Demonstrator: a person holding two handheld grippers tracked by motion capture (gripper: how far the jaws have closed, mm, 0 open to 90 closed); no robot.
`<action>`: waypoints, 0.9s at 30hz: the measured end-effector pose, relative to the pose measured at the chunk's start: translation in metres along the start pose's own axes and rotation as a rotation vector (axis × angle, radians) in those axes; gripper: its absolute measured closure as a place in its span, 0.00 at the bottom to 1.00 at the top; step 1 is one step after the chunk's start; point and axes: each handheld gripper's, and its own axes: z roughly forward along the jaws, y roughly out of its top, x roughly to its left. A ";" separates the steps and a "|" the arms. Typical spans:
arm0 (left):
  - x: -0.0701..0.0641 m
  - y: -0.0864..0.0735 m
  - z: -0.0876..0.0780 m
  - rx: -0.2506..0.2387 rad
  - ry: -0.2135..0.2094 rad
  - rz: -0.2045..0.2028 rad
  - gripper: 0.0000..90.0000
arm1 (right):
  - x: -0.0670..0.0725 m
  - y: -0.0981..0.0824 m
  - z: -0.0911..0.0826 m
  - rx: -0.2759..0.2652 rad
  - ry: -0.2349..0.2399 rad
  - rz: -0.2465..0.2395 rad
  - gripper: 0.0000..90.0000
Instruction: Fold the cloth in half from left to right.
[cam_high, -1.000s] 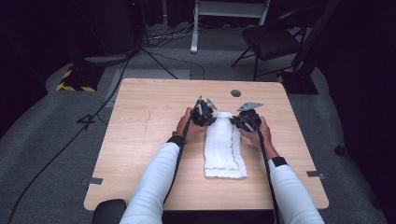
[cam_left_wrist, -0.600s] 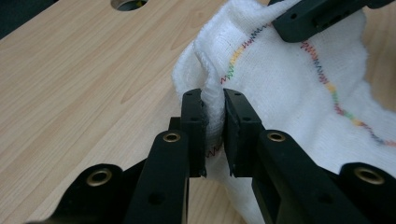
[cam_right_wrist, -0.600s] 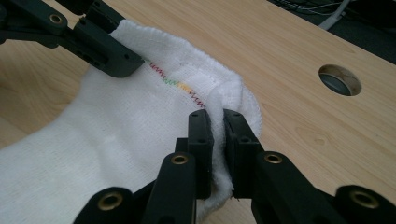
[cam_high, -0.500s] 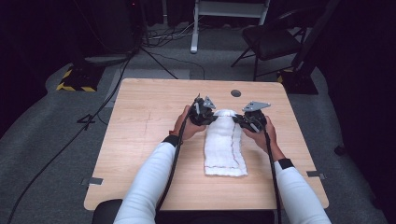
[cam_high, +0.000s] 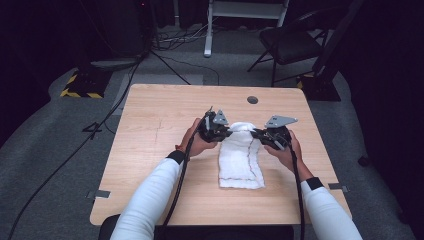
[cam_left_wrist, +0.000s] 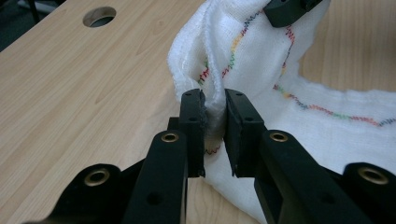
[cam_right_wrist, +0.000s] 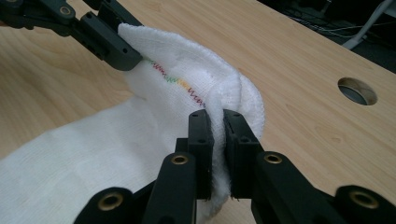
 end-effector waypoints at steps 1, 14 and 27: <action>-0.002 -0.001 -0.002 0.000 -0.005 0.008 0.86 | 0.002 -0.001 -0.002 -0.002 0.006 -0.006 0.92; -0.039 -0.015 -0.030 0.005 -0.084 0.082 0.94 | 0.030 -0.019 -0.032 -0.010 0.104 -0.069 0.92; -0.082 -0.033 -0.039 0.079 -0.175 0.144 0.94 | 0.055 -0.038 -0.050 0.025 0.185 -0.127 0.89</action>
